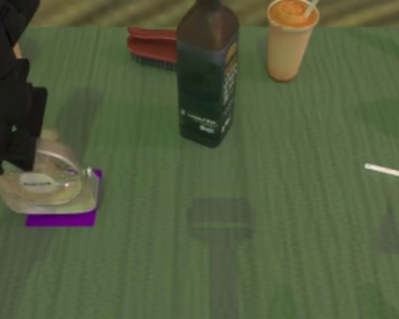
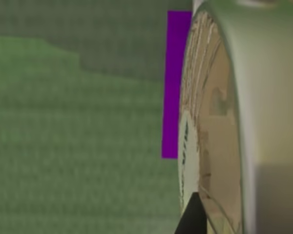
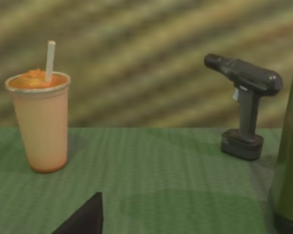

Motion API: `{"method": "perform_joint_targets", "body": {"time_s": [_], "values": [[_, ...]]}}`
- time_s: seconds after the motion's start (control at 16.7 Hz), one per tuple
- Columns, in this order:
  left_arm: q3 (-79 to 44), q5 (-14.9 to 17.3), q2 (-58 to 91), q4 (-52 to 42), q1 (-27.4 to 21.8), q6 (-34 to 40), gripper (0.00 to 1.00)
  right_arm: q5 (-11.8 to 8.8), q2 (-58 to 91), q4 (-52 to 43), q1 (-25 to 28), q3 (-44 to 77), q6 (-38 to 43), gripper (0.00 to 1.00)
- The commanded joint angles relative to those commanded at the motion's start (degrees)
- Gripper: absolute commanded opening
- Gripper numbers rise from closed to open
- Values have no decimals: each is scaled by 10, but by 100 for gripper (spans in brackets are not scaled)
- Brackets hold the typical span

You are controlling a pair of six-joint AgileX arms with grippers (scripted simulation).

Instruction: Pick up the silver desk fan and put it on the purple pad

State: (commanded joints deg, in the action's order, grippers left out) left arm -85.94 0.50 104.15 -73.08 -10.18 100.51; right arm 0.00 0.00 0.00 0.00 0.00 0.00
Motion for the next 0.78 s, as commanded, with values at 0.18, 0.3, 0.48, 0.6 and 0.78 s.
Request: {"method": "perform_joint_targets", "body": {"time_s": [0.18,0.3,0.48,0.6,0.78], "values": [[0,0,0,0,0,0,68,0,0,0,0,0,0,100],[0,0,0,0,0,0,83,0,0,0,0,0,0,100],[0,0,0,0,0,0,100,0,0,0,0,0,0,100],[0,0,0,0,0,0,100,0,0,0,0,0,0,100],[0,0,0,0,0,0,100,0,0,0,0,0,0,100]]}}
